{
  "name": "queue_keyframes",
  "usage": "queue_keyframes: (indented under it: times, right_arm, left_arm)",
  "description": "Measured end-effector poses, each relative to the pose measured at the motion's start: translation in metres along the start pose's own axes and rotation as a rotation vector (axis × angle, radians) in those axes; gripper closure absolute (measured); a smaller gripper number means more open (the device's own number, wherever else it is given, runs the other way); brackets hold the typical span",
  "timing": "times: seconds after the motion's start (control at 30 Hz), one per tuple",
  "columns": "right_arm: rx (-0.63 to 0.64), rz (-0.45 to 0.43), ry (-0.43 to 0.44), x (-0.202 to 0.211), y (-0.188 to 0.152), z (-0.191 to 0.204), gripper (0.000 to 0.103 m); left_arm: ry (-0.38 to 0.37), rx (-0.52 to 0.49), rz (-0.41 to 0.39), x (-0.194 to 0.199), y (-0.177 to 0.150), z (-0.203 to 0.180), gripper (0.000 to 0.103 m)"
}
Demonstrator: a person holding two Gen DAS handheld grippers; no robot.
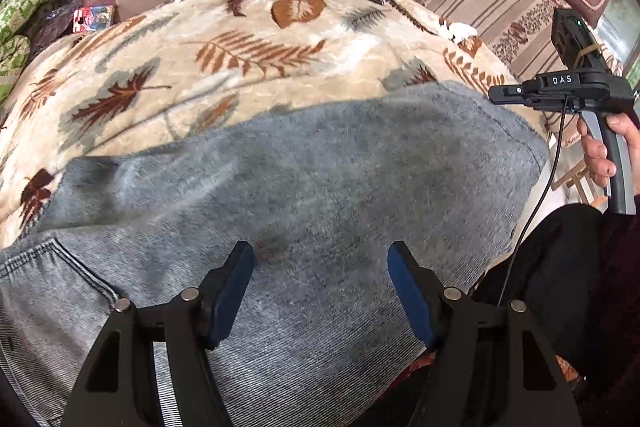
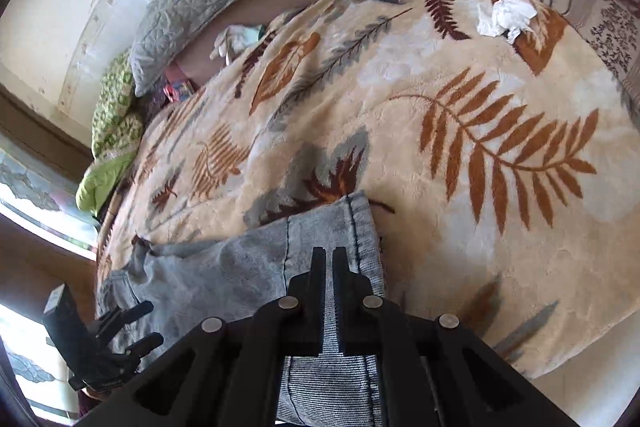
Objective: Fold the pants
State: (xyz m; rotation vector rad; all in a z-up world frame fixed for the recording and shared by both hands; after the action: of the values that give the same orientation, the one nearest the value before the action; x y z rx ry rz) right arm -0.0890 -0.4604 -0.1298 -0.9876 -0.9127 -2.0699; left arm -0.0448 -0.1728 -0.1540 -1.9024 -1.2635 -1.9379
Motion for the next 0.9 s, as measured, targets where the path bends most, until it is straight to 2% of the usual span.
queue_keyframes:
  times: [0.1,0.13,0.3,0.5,0.63,0.77,0.83,0.9]
  right_arm:
    - [0.09,0.153,-0.09,-0.03,-0.023,0.003,0.098]
    - [0.111,0.172,-0.111,-0.035,-0.028,0.003,0.097]
    - [0.132,0.171,-0.092,-0.028,-0.05,0.001,0.097]
    - [0.141,0.174,-0.081,-0.008,-0.082,-0.003,0.097]
    - [0.095,0.112,-0.09,0.02,-0.08,-0.007,0.097]
    - [0.165,0.076,0.015,0.027,-0.079,0.028,0.097]
    - [0.22,0.099,0.037,0.016,-0.085,0.047,0.097]
    - [0.248,0.175,-0.007,-0.006,-0.095,0.05,0.097]
  left_arm:
    - [0.03,-0.085,-0.012,0.001,-0.011,-0.006,0.033]
    - [0.028,-0.11,-0.011,0.002,-0.014,-0.008,0.032]
    - [0.011,-0.132,-0.006,0.005,-0.023,-0.009,0.031]
    - [-0.03,-0.104,0.008,0.01,-0.026,-0.005,0.031]
    - [-0.045,-0.096,0.012,0.012,-0.028,-0.004,0.031]
    - [-0.041,-0.098,0.012,0.011,-0.029,-0.004,0.031]
    - [-0.038,-0.102,0.013,0.011,-0.03,-0.004,0.031]
    - [-0.037,-0.103,0.015,0.012,-0.031,-0.003,0.031]
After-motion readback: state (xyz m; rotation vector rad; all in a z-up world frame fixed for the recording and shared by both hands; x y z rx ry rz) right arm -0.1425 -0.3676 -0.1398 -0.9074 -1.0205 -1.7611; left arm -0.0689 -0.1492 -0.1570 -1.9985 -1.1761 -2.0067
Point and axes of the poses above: each gripper's, at about its wrist camera, not at the fingertips, and x roughly against the way its jaws point, z to its left, y to its top, the point moved 7 cm from there along -x, roughly the way its jaws point, and after that the axes turned 2 degrees about z, right-handed, at the moved point
